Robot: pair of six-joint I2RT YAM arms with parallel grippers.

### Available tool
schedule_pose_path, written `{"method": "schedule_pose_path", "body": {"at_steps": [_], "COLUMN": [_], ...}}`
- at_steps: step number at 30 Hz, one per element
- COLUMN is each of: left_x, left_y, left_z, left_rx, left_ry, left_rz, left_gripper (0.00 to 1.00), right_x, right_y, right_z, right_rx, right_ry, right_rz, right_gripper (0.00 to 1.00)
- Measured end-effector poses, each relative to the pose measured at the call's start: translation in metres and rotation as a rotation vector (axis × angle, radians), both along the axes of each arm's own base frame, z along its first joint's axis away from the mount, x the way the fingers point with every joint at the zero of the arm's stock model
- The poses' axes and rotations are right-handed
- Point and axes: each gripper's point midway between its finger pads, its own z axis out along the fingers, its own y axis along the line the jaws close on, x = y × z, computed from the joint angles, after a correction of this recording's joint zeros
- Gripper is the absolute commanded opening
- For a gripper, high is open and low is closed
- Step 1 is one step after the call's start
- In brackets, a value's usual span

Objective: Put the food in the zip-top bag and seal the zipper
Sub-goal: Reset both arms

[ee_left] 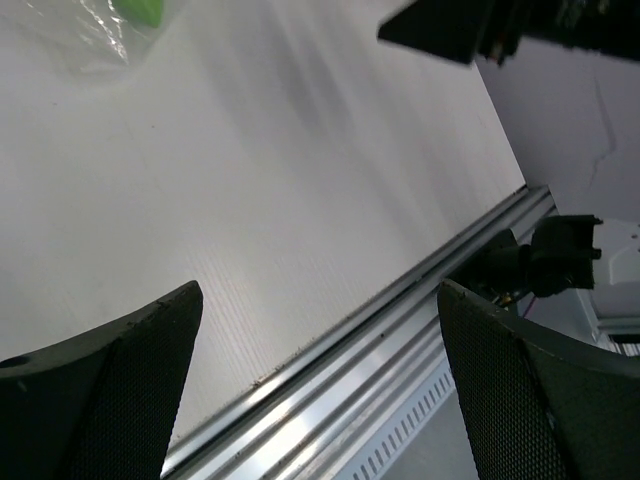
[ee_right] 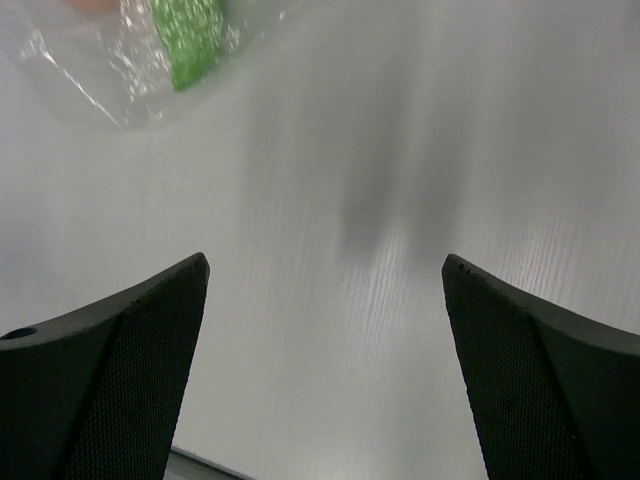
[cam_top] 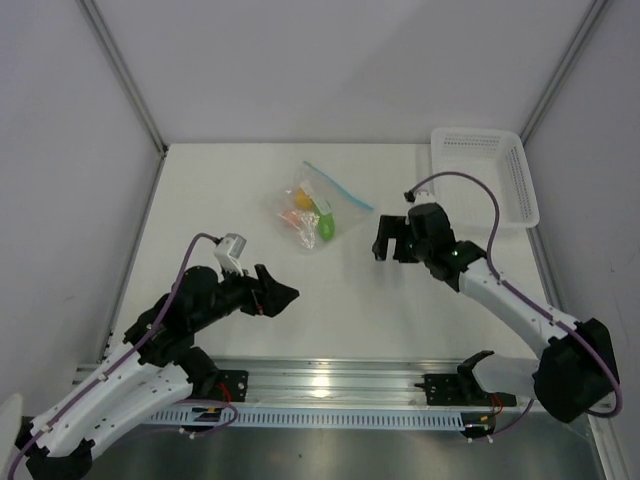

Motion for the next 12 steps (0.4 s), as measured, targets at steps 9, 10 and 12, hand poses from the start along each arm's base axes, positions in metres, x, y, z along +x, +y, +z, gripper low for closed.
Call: {"method": "schedule_pose_path", "body": {"at_steps": [9,10,12], "left_x": [0.026,0.028,0.031], "left_y": [0.005,0.005,0.004], "left_z": [-0.031,-0.034,-0.041], "left_rx": [-0.041,-0.046,-0.062], "left_ry": [-0.016,-0.015,-0.009], "left_rz": [0.097,0.102,0.110], "left_gripper": [1.00,0.99,0.99], "right_x": [-0.084,-0.090,-0.099], "right_y": [-0.030,-0.034,-0.039], "right_z": [-0.013,-0.009,-0.005], "right_rx": [0.089,0.115,0.153], "right_ry": [-0.069,-0.096,-0.130], "right_rz": [-0.009,-0.018,-0.025], "right_gripper": [0.99,0.99,0.99]}}
